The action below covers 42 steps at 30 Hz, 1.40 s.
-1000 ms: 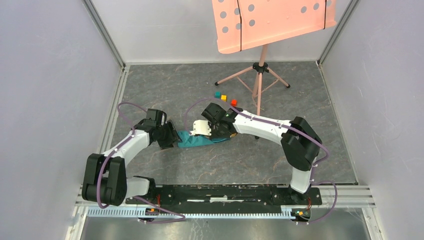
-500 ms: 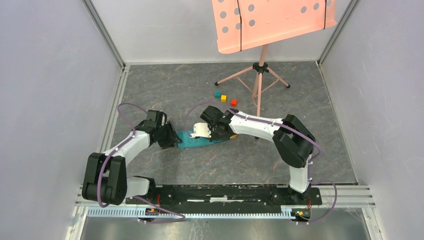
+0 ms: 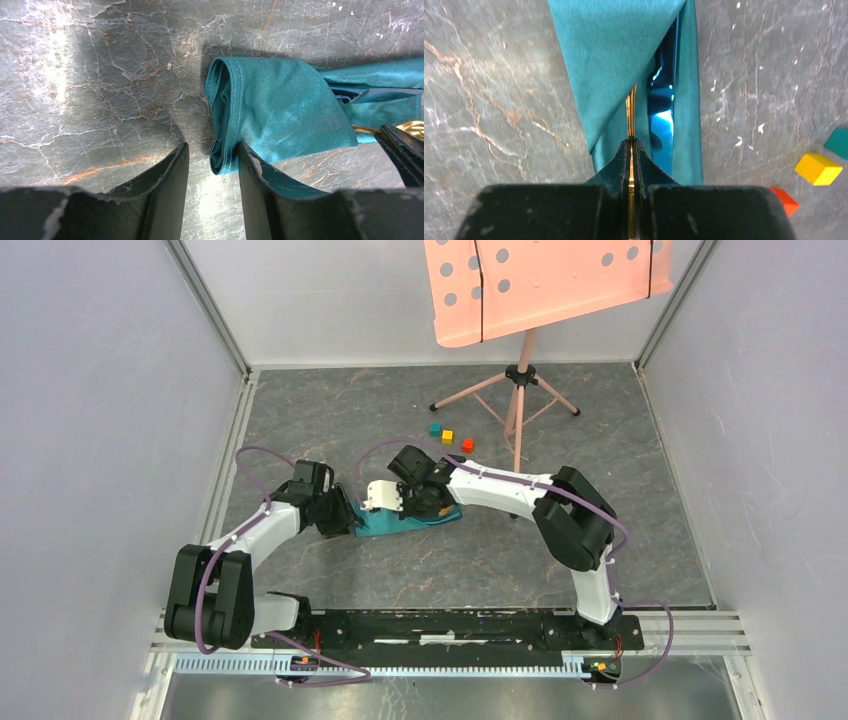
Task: Fold the napkin into a case and place the utensils inside
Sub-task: Insert the knife into the folded napkin.
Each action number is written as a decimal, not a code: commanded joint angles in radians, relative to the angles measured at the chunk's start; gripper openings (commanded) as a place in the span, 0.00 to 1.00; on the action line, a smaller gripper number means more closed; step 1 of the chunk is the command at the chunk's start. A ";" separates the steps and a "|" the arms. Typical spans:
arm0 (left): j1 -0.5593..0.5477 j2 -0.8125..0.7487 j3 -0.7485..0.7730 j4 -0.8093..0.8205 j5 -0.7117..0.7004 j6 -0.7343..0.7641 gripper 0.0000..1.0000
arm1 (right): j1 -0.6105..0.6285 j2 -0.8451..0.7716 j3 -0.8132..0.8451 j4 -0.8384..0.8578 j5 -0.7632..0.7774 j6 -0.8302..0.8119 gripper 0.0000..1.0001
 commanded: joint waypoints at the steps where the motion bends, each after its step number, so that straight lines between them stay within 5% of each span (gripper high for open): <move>1: 0.003 -0.004 -0.005 0.034 0.007 -0.025 0.47 | 0.011 0.045 0.071 0.065 -0.086 0.024 0.00; 12: 0.003 -0.013 -0.007 0.035 0.014 -0.024 0.47 | 0.020 0.109 0.103 0.116 -0.121 0.044 0.00; 17: 0.003 -0.063 0.004 -0.001 0.011 -0.025 0.61 | 0.020 0.029 0.016 0.194 -0.094 0.080 0.42; 21: 0.003 -0.152 0.039 -0.054 0.009 -0.026 0.63 | 0.021 -0.085 -0.032 0.185 -0.073 0.115 0.54; 22: 0.002 -0.180 0.054 -0.074 0.011 -0.025 0.63 | 0.021 -0.126 -0.039 0.170 -0.057 0.129 0.69; 23: 0.003 -0.210 0.072 -0.091 0.017 -0.021 0.64 | 0.021 -0.167 -0.049 0.159 -0.035 0.140 0.97; 29: 0.002 -0.394 0.251 -0.191 0.105 0.025 0.71 | 0.024 -0.541 -0.203 0.102 0.267 0.187 0.98; 34: 0.003 -0.509 0.485 -0.202 0.127 0.083 0.78 | 0.024 -0.945 -0.349 0.198 0.534 0.386 0.98; 42: 0.003 -0.586 0.839 -0.151 0.104 0.139 0.92 | 0.024 -1.421 -0.396 0.321 0.449 0.435 0.98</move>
